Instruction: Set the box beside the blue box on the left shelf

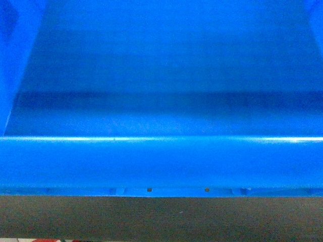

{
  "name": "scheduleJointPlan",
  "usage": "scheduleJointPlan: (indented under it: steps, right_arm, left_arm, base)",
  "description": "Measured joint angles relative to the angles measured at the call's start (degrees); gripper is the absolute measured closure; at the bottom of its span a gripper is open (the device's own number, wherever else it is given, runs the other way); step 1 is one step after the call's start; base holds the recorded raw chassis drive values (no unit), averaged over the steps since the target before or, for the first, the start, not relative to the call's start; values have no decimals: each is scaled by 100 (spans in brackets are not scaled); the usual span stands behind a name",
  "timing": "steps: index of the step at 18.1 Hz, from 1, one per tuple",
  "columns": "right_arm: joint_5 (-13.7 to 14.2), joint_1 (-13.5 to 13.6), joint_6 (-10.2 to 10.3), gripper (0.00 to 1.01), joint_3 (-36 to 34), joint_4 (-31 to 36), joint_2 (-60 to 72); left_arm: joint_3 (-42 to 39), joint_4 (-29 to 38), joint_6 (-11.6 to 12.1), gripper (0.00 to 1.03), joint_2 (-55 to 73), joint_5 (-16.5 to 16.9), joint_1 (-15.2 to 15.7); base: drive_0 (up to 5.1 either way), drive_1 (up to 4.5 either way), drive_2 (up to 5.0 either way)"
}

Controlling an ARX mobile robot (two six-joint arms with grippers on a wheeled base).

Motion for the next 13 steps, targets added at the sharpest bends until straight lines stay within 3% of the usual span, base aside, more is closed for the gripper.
scheduleJointPlan:
  steps: [13]
  right_arm:
    - [0,0,0,91,-13,37,4]
  left_arm:
    - [-11,7,-20,95,-9,-4,2]
  base:
    - [0,0,0]
